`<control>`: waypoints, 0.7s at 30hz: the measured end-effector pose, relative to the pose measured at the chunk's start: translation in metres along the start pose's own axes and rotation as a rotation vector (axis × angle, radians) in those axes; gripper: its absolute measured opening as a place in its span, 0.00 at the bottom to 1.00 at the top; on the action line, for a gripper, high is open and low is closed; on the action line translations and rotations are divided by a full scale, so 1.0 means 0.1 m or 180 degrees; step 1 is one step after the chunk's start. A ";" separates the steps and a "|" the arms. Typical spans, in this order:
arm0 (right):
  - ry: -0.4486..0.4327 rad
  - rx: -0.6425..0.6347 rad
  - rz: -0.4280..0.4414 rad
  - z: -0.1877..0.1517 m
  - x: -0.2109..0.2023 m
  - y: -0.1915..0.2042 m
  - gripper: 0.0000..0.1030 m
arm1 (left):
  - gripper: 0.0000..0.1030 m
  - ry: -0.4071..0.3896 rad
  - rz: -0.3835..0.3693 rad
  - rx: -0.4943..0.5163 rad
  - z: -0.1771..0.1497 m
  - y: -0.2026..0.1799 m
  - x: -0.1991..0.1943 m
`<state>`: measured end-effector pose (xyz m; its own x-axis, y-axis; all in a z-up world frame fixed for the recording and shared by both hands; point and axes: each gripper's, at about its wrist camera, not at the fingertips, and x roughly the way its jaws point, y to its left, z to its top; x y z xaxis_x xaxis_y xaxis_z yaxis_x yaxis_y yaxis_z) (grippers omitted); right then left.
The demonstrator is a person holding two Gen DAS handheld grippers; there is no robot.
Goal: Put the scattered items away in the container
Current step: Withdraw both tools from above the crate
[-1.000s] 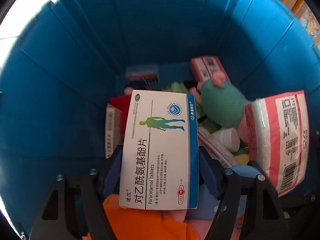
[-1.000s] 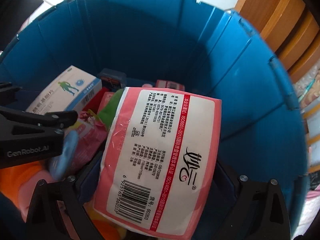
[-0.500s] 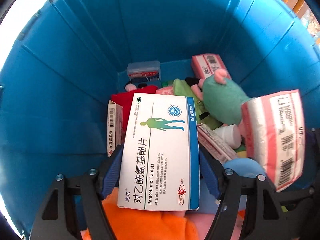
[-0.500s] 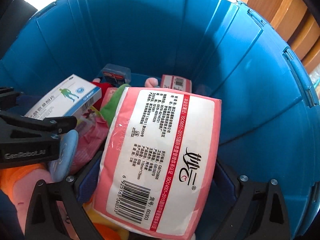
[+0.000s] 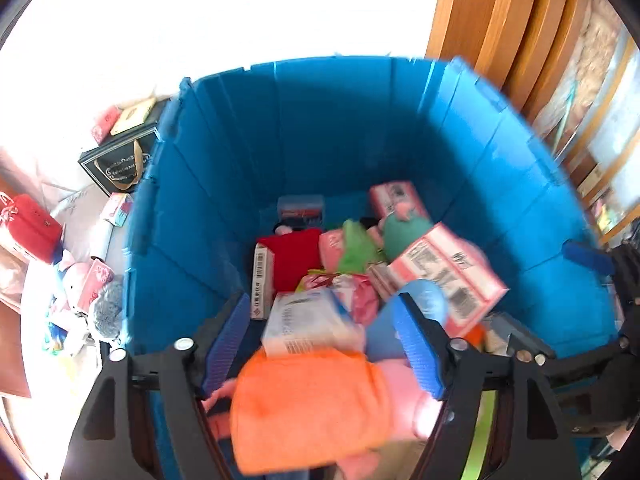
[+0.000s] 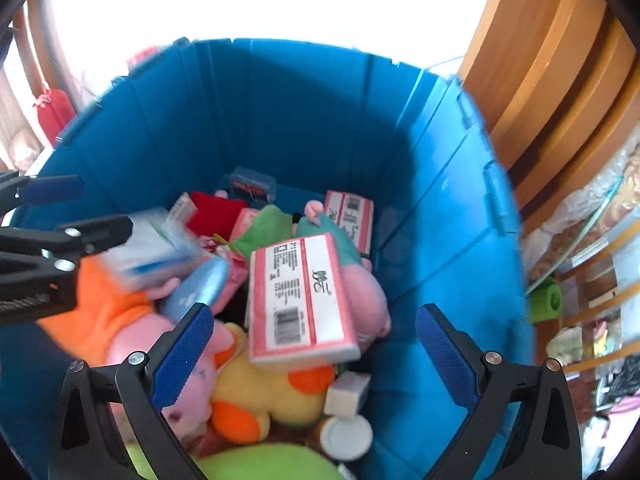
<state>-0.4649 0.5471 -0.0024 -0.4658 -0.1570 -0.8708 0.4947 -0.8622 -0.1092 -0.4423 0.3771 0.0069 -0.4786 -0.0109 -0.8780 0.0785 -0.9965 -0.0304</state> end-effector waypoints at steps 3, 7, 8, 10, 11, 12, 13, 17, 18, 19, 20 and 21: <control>-0.0081 -0.0032 0.0004 0.01 -0.24 0.03 0.99 | 0.79 -0.0029 0.0039 0.0017 -0.07 -0.03 -0.10; -0.0216 -0.0066 -0.0038 -0.03 -0.57 0.11 1.00 | 0.79 -0.0065 0.0017 0.0076 -0.17 -0.07 -0.26; -0.0237 -0.0052 -0.0043 -0.06 -0.66 0.11 1.00 | 0.79 -0.0090 0.0027 0.0105 -0.19 -0.05 -0.34; -0.0291 -0.0033 -0.0030 -0.10 -0.80 0.14 1.00 | 0.79 -0.0190 0.0069 0.0186 -0.22 -0.06 -0.54; -0.0325 -0.0034 -0.0024 -0.13 -0.89 0.16 1.00 | 0.79 -0.0255 0.0065 0.0212 -0.24 -0.05 -0.64; -0.0358 -0.0030 -0.0025 -0.18 -1.01 0.21 1.00 | 0.79 -0.0317 0.0050 0.0235 -0.25 -0.01 -0.76; -0.0392 -0.0020 -0.0035 -0.23 -1.13 0.27 1.00 | 0.79 -0.0396 0.0031 0.0237 -0.27 0.05 -0.89; -0.0572 0.0069 -0.0057 -0.36 -1.45 0.47 1.00 | 0.79 -0.0640 -0.0063 0.0176 -0.46 0.34 -1.34; -0.0607 0.0094 -0.0047 -0.40 -1.51 0.53 1.00 | 0.79 -0.0667 -0.0105 0.0184 -0.54 0.41 -1.42; -0.0634 0.0110 -0.0050 -0.44 -1.56 0.59 1.00 | 0.79 -0.0701 -0.0118 0.0208 -0.63 0.47 -1.49; -0.0658 0.0125 -0.0063 -0.48 -1.61 0.66 1.00 | 0.79 -0.0740 -0.0101 0.0239 -0.73 0.50 -1.55; -0.0685 0.0154 -0.0081 -0.53 -1.65 0.73 1.00 | 0.79 -0.0788 -0.0075 0.0280 -0.84 0.53 -1.60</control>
<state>-0.3128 0.5360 0.1079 -0.6260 -0.2296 -0.7452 0.4475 -0.8884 -0.1023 -0.2883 0.3329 0.1062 -0.6797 0.0030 -0.7335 -0.0062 -1.0000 0.0017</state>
